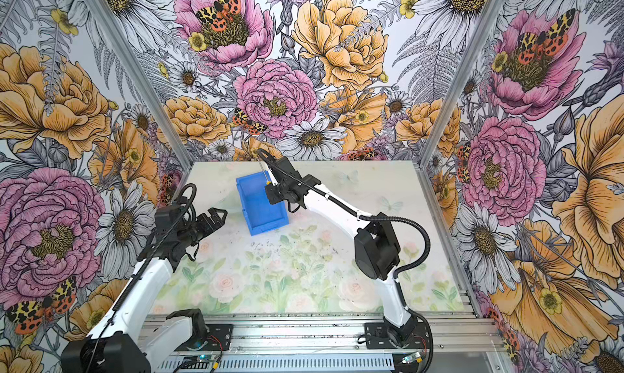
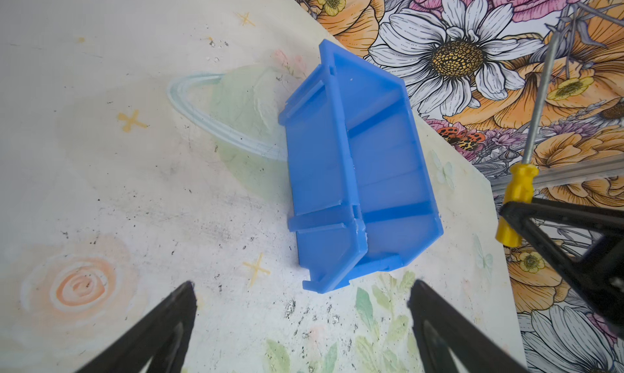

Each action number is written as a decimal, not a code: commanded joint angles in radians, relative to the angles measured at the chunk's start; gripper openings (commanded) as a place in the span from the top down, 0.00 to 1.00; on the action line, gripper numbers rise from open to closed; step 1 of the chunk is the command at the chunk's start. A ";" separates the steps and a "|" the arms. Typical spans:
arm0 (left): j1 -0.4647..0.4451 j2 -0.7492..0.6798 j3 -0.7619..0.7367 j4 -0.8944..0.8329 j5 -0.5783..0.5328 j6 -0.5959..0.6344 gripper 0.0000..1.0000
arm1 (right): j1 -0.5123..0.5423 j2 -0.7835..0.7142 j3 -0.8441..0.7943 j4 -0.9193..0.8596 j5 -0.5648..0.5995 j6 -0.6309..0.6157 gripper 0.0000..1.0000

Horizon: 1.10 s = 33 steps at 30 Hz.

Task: Put the screwdriver in the bin
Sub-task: 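Lift the screwdriver with the right gripper and carry it over the blue bin, then lower the screwdriver into the blue bin and open the right gripper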

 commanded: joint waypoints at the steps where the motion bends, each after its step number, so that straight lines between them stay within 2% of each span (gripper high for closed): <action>1: 0.011 0.004 0.000 0.031 0.014 0.003 0.01 | -0.006 0.047 0.075 0.017 -0.019 0.029 1.00; 12: 0.012 -0.005 -0.019 0.051 0.033 -0.015 0.01 | 0.000 0.170 0.147 0.019 -0.083 0.133 1.00; 27: 0.012 0.009 -0.012 0.054 0.052 -0.012 0.01 | 0.028 0.252 0.148 0.016 -0.065 0.139 1.00; 33: 0.012 0.012 -0.013 0.067 0.053 -0.015 0.01 | 0.032 0.266 0.147 0.017 -0.056 0.142 0.88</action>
